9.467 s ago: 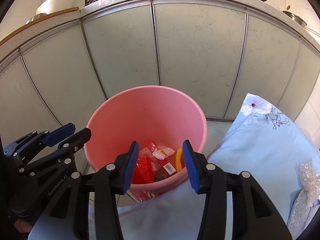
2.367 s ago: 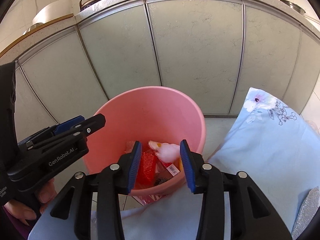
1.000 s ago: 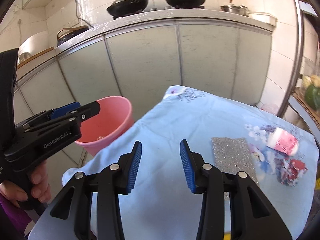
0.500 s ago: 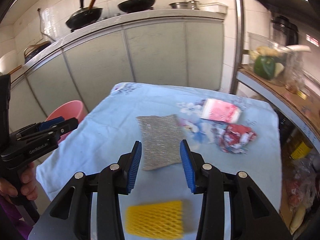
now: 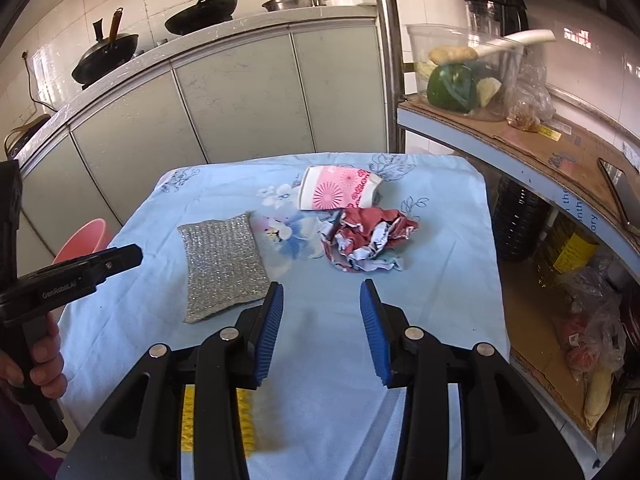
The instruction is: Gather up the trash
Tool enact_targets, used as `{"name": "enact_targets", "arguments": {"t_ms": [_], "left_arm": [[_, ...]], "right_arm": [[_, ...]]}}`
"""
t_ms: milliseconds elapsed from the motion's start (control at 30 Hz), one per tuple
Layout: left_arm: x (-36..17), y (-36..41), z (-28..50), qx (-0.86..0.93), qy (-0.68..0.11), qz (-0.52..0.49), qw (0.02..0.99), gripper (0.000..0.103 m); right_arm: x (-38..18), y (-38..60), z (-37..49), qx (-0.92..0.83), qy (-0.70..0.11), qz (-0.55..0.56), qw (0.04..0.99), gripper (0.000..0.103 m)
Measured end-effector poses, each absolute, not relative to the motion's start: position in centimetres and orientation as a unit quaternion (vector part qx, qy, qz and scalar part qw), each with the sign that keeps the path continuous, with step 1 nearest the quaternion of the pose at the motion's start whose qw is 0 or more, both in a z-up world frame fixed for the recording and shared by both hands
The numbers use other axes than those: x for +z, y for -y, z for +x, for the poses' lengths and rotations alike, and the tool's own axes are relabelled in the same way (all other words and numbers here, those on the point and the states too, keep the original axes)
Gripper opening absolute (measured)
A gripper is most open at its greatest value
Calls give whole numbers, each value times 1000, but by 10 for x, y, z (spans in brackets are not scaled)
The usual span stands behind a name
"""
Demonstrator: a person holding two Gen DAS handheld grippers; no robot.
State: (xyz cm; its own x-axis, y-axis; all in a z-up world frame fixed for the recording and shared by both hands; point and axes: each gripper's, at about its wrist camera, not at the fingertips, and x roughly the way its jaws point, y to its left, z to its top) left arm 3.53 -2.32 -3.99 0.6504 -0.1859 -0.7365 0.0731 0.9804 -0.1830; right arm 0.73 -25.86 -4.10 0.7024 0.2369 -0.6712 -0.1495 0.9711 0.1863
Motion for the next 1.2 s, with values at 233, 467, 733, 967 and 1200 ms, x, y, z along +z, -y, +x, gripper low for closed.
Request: {"name": "enact_targets", "arguments": {"t_ms": [233, 467, 733, 967, 1200], "left_arm": [[-66, 35, 85, -56, -443, -83, 891, 51], [-85, 38, 112, -45, -458, -106, 882, 51], [-85, 48, 116, -47, -456, -86, 884, 16], [-60, 57, 101, -61, -421, -55, 903, 6], [-38, 68, 84, -57, -393, -27, 918, 6]], "right_arm": [[-46, 271, 20, 91, -377, 65, 920, 41], [-48, 280, 44, 75, -377, 73, 920, 59], [-49, 267, 75, 76, -378, 46, 922, 59], [-51, 265, 96, 66, -382, 37, 921, 60], [-62, 258, 110, 50, -389, 16, 920, 66]]}}
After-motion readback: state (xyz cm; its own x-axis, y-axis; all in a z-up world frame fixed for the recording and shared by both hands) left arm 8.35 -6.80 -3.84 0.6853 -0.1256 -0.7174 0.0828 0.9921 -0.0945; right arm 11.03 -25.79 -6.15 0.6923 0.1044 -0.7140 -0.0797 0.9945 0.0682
